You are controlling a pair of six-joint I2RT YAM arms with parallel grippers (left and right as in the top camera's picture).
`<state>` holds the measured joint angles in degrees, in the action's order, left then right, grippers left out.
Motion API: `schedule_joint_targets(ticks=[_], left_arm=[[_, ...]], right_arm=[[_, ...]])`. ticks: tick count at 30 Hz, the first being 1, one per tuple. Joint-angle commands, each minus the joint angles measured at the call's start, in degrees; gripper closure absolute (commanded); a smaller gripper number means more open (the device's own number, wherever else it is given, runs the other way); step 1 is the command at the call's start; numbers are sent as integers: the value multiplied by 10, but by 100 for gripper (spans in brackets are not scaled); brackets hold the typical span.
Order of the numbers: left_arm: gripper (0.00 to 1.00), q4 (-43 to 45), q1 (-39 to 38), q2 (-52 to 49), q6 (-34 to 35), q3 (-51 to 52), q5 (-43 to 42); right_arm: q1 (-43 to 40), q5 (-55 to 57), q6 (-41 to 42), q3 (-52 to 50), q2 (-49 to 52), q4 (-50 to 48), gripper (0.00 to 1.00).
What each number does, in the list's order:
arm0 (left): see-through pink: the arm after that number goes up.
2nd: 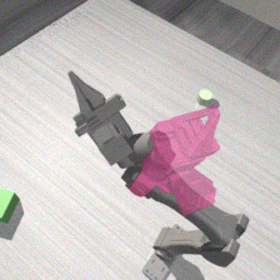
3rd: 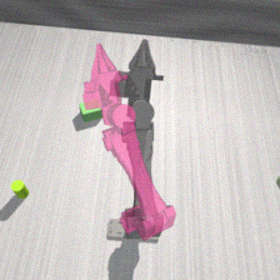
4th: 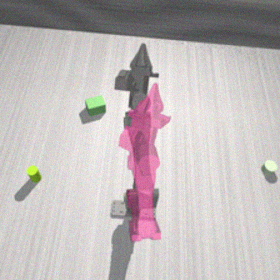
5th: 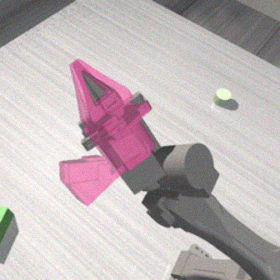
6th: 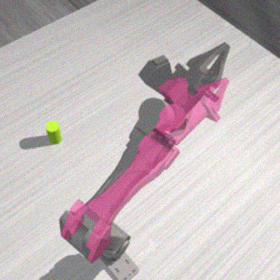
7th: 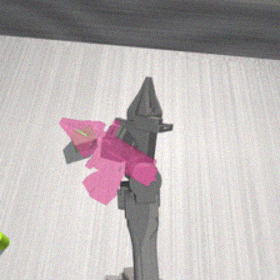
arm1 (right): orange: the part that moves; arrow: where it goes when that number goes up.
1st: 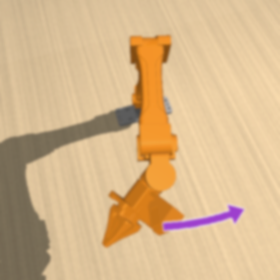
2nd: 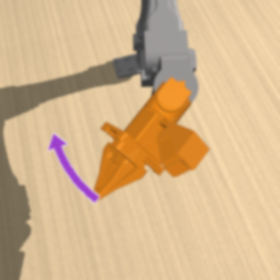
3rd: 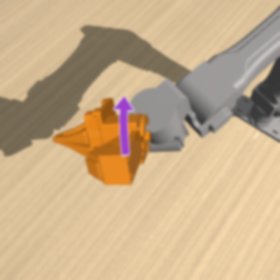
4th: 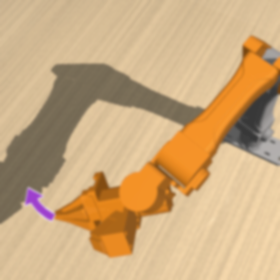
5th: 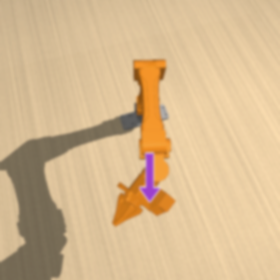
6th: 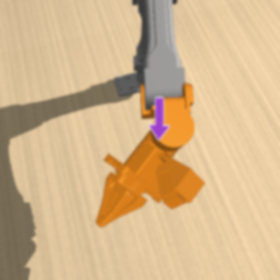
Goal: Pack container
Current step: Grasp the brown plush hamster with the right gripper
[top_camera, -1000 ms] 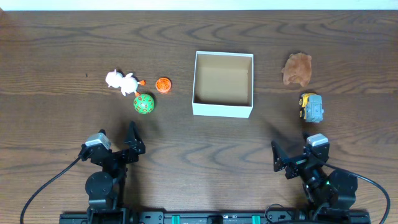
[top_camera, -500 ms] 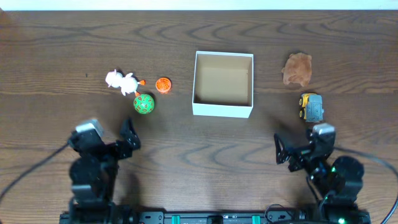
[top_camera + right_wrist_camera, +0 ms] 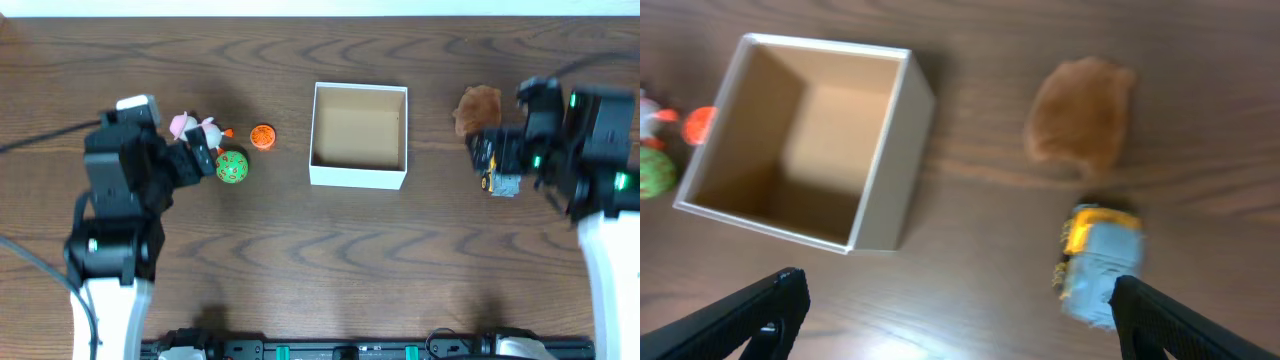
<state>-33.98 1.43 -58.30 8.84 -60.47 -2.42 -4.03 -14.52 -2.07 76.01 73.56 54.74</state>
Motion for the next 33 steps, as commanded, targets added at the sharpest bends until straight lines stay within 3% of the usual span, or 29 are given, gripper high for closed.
schedule_joint_targets(ticks=[1,8,14,33], left_arm=[[2,-23,9,-57,-18,-50,0],[2,-41,15,-103,-17,-58,0],[2,-56,14,-104,-17,-58,0],[2,-123,14,-105,-15,-58,0]], right_arm=[[3,68,-50,101,89,37,1],[3,33,-47,143,206,16,1],[2,121,62,143,272,-60,1],[3,162,72,250,520,-97,1]])
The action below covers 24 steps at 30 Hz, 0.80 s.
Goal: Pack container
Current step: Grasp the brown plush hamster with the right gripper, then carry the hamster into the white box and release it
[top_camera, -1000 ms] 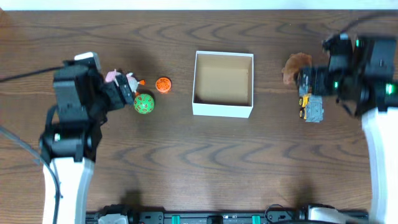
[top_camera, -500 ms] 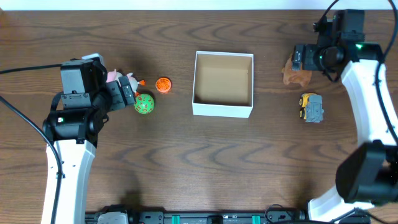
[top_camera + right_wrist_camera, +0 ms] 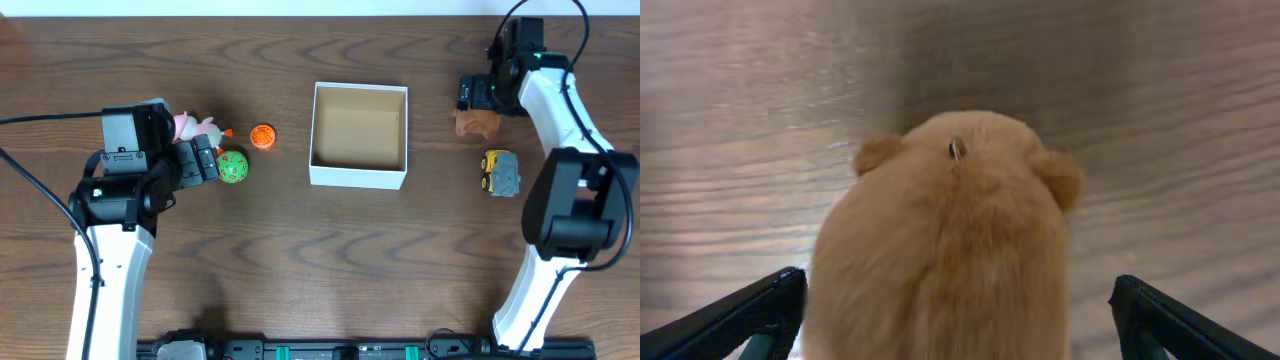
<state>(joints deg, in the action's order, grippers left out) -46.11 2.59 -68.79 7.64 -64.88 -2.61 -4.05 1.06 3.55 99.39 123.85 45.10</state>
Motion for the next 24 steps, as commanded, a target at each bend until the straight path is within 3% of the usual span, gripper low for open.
schedule_joint_targets(ticks=[1,5,8,11,13,15,20,24], left_arm=[[2,-2,3,0,-3,-14,2],[2,-2,3,0,-1,-14,2],[2,-2,3,0,-1,-14,2],[2,-5,3,0,-1,-14,2],[2,-12,3,0,-1,-14,2],[2,-16,3,0,-1,-14,2],[2,-16,3,0,-1,-14,2],[2,-16,3,0,-1,-14,2]], right_arm=[[3,7,22,16,23,1,1],[8,5,22,16,50,0,9],[12,4,22,16,75,3,23],[12,4,22,16,82,15,64],[12,7,22,19,76,25,80],[14,9,22,27,62,42,89],[28,9,29,66,-5,96,98],[62,8,71,101,-76,142,99]])
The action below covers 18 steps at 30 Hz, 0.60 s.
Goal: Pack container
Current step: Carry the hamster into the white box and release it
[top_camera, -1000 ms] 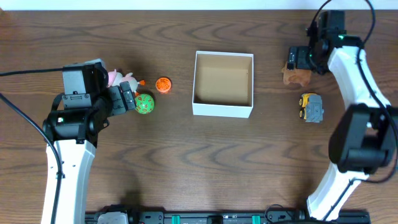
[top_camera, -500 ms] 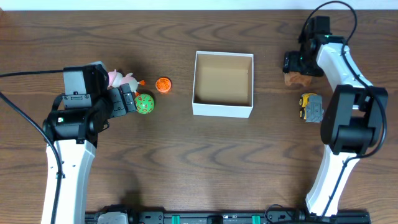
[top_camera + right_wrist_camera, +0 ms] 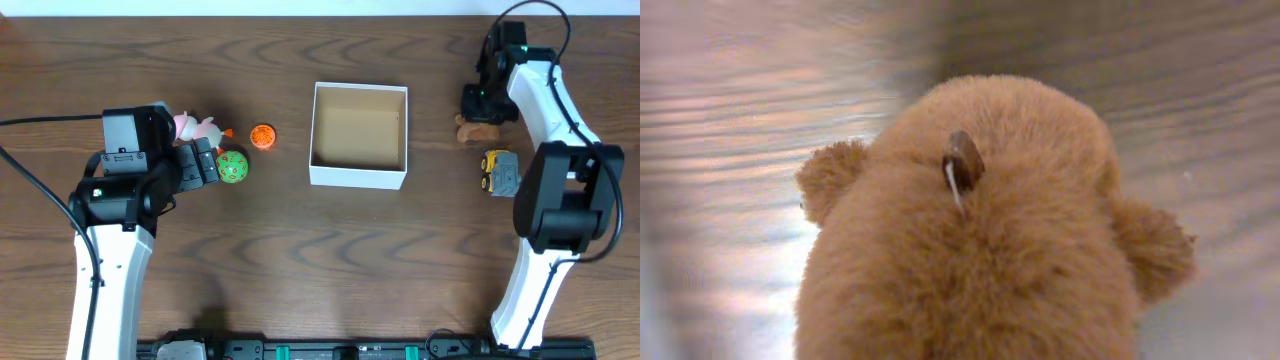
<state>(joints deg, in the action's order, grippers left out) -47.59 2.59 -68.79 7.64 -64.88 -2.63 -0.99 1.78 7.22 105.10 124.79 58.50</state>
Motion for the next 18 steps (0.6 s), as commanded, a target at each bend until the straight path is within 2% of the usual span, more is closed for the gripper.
schedule_joint_targets(ticks=[1,3,8,14,18], left_arm=[[2,-2,3,0,-1,-14,2],[2,-2,3,0,-1,-14,2],[2,-1,3,0,-1,-14,2],[2,-2,3,0,-1,-14,2],[2,-2,3,0,-1,-14,2]], right_arm=[[49,-8,40,48,-106,16,99],[80,-29,45,49,-138,18,99],[186,-12,127,49,-177,12,99],[298,51,255,47,-149,-3,99],[340,84,327,47,-112,-5,99]])
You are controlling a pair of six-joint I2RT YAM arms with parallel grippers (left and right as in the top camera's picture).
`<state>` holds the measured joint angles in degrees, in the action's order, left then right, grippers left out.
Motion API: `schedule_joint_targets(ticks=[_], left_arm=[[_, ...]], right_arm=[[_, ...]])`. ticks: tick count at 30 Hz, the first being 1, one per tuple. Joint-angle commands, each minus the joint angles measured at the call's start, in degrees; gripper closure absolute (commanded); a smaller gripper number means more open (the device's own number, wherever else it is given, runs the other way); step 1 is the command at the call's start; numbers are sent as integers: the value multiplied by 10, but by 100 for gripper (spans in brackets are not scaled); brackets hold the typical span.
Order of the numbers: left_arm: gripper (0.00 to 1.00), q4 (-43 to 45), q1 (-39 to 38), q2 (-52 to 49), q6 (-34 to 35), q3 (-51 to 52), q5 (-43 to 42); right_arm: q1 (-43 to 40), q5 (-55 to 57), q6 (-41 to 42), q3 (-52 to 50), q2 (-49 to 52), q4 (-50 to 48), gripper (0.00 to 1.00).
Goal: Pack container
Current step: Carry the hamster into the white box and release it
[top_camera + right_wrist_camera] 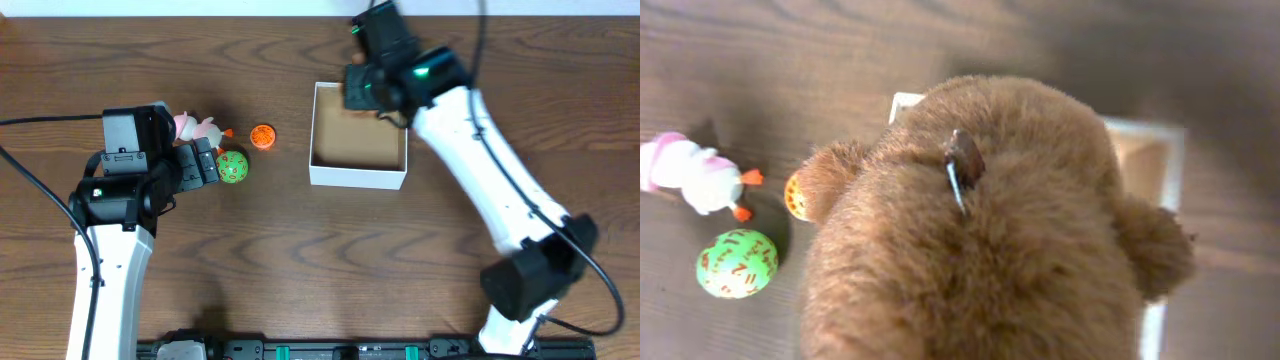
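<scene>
A brown plush toy (980, 230) fills the right wrist view, with my right gripper (372, 98) shut on it and its fingers hidden behind the fur. The gripper hangs over the far left part of the open white box (358, 178), whose rim (1172, 150) shows behind the plush. The overhead view hides the plush under the gripper. To the left of the box lie an orange ball (263, 135), a green ball (232, 166) and a pink and white toy (196, 127). My left gripper (205, 160) stands open just left of the green ball.
The right arm (490, 190) stretches diagonally across the table's right half from the near right edge. The left arm (115, 200) rises from the near left. Dark wooden table (300, 270) all around; the three small toys cluster together left of the box.
My right gripper was down on the plush on the table right of the box. Now it holds the plush in the air over the box's far left part. The left arm has not moved.
My right gripper hung open above the plush and a yellow and grey toy truck, right of the box. Then it stood open round the plush, then close down on it. Now the plush is held over the box. The left gripper moved slightly, then stayed by the green ball.
</scene>
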<state>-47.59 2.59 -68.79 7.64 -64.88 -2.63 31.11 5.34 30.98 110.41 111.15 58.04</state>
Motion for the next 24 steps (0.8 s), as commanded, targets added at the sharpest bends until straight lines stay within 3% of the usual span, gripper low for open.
schedule_joint_targets(ticks=[1,6,15,17,21,24], left_arm=[[2,-1,3,0,-1,-14,2],[2,-1,3,0,-1,-14,2],[2,-1,3,0,-1,-14,2],[2,-1,3,0,-1,-14,2],[2,-1,3,0,-1,-14,2],[2,-1,3,0,-1,-14,2]], right_arm=[[25,50,108,-7,36,0,99],[33,49,166,-7,94,-14,99],[22,19,135,-7,177,-56,85],[21,21,125,-7,185,-56,77],[20,21,77,-7,197,-69,37],[21,22,33,-6,196,-80,29]])
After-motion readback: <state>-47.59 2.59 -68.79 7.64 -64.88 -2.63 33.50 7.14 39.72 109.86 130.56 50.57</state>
